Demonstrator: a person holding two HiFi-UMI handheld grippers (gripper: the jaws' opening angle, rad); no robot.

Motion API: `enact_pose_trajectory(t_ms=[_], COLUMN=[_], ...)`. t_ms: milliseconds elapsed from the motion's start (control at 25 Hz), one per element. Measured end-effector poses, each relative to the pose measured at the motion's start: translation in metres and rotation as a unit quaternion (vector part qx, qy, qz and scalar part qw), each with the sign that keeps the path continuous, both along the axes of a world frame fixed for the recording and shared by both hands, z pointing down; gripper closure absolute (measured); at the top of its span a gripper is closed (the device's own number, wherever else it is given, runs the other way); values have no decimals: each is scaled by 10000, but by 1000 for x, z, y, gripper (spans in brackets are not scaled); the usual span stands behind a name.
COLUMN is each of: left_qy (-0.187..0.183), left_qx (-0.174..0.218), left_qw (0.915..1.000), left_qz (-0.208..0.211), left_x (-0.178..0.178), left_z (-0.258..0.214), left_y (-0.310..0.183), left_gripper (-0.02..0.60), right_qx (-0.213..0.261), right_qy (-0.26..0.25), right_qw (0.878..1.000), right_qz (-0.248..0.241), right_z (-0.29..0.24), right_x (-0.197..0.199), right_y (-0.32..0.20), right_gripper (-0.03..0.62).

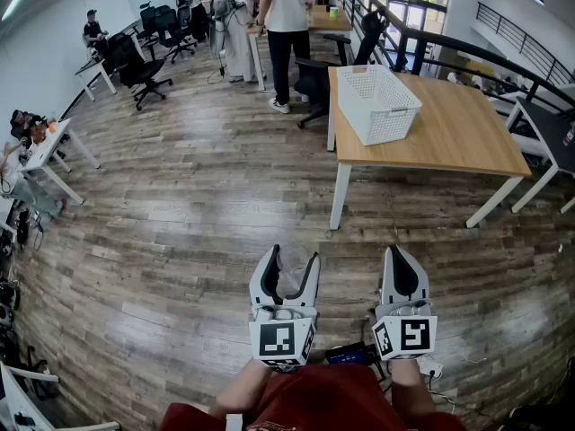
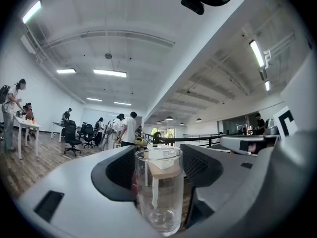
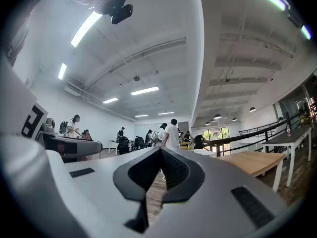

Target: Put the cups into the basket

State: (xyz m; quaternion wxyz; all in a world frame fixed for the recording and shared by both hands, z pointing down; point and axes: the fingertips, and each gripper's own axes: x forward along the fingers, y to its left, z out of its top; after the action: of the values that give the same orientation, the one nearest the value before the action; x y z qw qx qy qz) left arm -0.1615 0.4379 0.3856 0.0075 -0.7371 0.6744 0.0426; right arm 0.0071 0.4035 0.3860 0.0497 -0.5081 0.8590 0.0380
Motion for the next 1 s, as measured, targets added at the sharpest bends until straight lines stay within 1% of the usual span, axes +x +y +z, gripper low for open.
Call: enact_pose_trajectory(t_ms=[560, 800, 1000], left_qy=[-1, 19, 52], left_qx=[-17, -36, -72], left_qw=[10000, 10000, 10000], left_qz=[41, 50, 21], left_x=[12, 25, 44], left_z=[-1, 0, 1], left_y=[0, -4, -10], left_gripper=[291, 291, 291], right_qx=[-9, 12, 8], right_qy=[-26, -57, -117], right_qw=[10000, 10000, 9999], right_qz=[28, 78, 49], right_z=[1, 2, 5], right_x=[12, 27, 49], right_y=[1, -2, -7], right_gripper=[583, 583, 582])
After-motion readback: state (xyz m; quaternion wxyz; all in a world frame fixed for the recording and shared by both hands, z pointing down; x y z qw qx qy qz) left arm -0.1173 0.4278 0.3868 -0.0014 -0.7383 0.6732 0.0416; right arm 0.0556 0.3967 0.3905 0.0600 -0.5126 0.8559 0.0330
